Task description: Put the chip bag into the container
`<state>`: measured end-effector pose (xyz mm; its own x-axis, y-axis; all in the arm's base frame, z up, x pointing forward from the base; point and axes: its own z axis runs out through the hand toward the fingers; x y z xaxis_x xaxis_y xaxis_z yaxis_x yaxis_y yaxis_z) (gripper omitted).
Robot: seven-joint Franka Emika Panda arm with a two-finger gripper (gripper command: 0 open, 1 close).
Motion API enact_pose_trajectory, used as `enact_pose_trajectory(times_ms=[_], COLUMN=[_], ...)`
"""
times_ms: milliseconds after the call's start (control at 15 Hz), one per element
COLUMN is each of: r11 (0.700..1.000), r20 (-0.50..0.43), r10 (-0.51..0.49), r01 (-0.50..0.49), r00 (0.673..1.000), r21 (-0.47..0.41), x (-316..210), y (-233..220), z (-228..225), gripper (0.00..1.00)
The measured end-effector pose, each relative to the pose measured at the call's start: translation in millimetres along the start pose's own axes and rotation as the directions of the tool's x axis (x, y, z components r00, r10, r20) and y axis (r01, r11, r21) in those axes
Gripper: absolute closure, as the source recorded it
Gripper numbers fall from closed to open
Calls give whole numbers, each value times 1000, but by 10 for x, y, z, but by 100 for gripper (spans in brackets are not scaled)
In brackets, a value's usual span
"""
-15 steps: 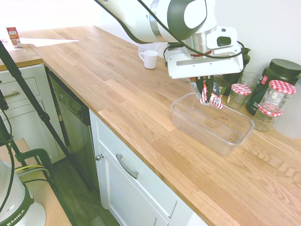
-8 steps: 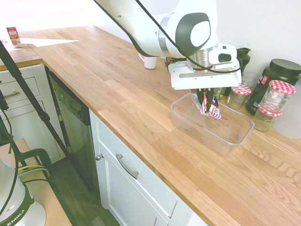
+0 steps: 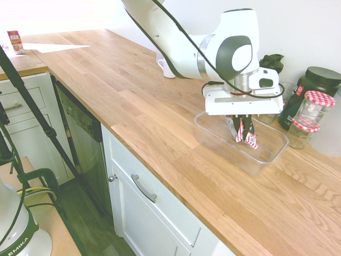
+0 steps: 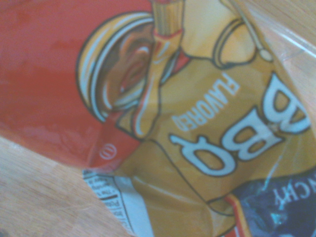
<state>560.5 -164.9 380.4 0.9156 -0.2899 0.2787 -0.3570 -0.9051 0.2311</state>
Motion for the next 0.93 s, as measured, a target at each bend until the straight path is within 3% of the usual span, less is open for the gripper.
enact_pose_trajectory(times_ms=[67, 133, 933], r11=[1000, 1000, 998], r20=[2, 5, 1], r10=[-5, -9, -34], r01=[5, 9, 34], r00=[1000, 1000, 999], r21=[-4, -11, -53], x=[14, 24, 38], y=[-13, -26, -11], z=[32, 60, 79], gripper=[100, 0, 0])
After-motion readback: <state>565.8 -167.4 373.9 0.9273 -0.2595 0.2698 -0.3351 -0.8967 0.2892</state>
